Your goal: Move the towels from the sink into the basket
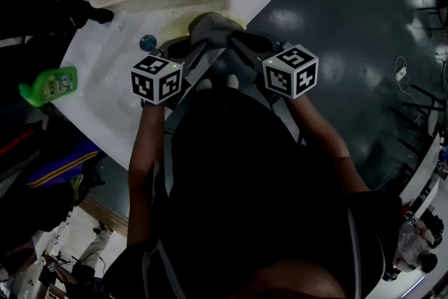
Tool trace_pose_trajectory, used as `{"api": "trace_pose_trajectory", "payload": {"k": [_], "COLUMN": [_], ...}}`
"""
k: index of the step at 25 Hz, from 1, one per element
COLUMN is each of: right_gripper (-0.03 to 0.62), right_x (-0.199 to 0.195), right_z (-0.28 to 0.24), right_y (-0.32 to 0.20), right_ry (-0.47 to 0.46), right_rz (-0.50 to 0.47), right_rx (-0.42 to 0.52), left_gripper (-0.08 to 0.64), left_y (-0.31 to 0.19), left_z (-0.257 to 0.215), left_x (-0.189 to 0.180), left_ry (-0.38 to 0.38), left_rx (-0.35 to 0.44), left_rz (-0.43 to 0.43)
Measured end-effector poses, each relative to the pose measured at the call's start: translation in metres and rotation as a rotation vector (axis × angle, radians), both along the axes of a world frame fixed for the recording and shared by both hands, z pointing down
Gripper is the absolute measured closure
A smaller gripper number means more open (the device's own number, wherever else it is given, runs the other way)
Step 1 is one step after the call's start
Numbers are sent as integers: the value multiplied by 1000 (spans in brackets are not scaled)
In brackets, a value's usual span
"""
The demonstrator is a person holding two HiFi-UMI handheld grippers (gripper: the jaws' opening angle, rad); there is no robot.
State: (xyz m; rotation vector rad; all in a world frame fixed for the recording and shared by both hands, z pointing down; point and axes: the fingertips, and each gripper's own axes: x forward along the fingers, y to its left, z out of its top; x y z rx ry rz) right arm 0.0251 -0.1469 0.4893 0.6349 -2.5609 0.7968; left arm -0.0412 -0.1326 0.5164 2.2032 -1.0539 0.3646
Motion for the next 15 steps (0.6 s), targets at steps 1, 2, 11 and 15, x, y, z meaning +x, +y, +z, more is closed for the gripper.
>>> {"api": "trace_pose_trajectory", "payload": {"k": [1,2,11,15], "right_gripper": [541,541,541,543], "right_x": [0,0,4,5], "right_z": [0,0,-3,-6], "right_y": [0,0,1,0], "right_ry": [1,2,10,8], "right_rz": [0,0,5,7], "right_rx": [1,2,13,20], "left_gripper": [499,499,496,491], "left_y": [0,-1,-3,-8], "left_z": [-2,-5,-18,-29], "left_x": [-1,-1,-4,-11], "left_ry": [8,14,59,89], "left_rx": [8,14,40,75], "left_rz": [-5,-9,-53,-106]}}
